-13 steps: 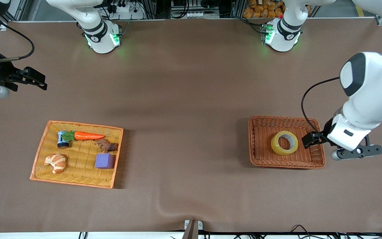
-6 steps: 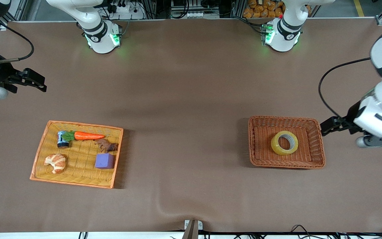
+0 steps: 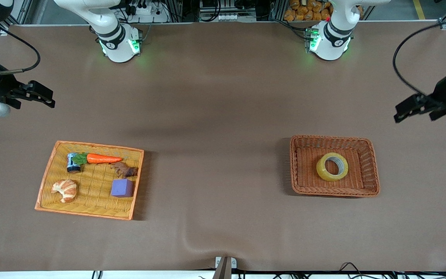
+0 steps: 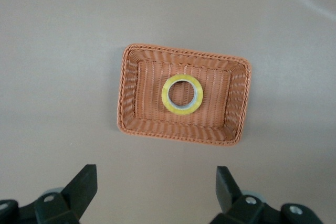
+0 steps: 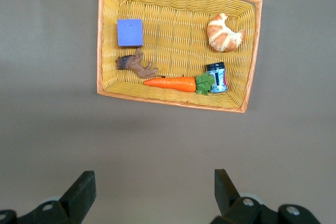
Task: Transfer tape with both arms
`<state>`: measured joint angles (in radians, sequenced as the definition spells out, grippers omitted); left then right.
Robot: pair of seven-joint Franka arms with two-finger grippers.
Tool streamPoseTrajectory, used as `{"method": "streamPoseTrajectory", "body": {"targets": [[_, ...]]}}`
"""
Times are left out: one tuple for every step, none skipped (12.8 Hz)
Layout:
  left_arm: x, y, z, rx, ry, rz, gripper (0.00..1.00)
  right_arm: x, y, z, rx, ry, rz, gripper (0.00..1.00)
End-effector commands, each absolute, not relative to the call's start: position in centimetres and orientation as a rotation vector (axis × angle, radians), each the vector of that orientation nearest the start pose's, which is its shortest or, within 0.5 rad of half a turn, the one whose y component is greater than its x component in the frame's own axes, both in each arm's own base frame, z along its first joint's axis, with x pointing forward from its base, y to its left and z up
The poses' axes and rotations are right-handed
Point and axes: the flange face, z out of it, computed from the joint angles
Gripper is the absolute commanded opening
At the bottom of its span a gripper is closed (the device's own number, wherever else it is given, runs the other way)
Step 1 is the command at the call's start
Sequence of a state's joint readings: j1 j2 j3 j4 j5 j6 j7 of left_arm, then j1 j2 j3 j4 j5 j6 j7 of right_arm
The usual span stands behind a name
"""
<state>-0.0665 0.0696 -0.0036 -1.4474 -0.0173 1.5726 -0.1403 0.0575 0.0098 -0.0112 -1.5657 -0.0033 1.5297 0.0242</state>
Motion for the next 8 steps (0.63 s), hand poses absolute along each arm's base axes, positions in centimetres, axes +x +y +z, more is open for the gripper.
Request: {"method": "streamPoseTrajectory", "body": {"targets": [[55.2, -3.7, 63.8, -3.17, -0.088, -0.069, 1.0, 55.2, 2.6, 61.9, -3.152, -0.012, 0.072, 1.0], [54.6, -4.1, 63.9, -3.164, -0.071, -0.07, 1.0, 55.1, 2.5, 61.9, -3.152, -0.009, 0.072, 1.0], [54.2, -4.4, 64.2, -3.152, -0.056, -0.078, 1.0, 55.1, 2.5, 61.9, -3.152, -0.009, 0.074, 1.0], [54.0, -4.9, 64.5, -3.149, -0.036, -0.079, 1.0, 55.1, 2.5, 61.9, -3.152, -0.009, 0.074, 1.0], [54.0, -4.9, 64.8, -3.149, -0.022, -0.084, 1.0, 55.1, 2.4, 61.9, -3.152, -0.007, 0.077, 1.0], [54.1, -4.6, 64.9, -3.147, 0.0, -0.086, 1.0, 55.1, 2.4, 61.9, -3.152, -0.005, 0.079, 1.0], [54.4, -4.3, 65.4, -3.147, 0.022, -0.106, 1.0, 55.0, 2.4, 62.0, -3.15, -0.005, 0.074, 1.0], [54.5, -3.9, 66.3, -3.139, 0.031, -0.135, 1.0, 55.1, 2.4, 61.9, -3.152, -0.005, 0.072, 1.0]]}}
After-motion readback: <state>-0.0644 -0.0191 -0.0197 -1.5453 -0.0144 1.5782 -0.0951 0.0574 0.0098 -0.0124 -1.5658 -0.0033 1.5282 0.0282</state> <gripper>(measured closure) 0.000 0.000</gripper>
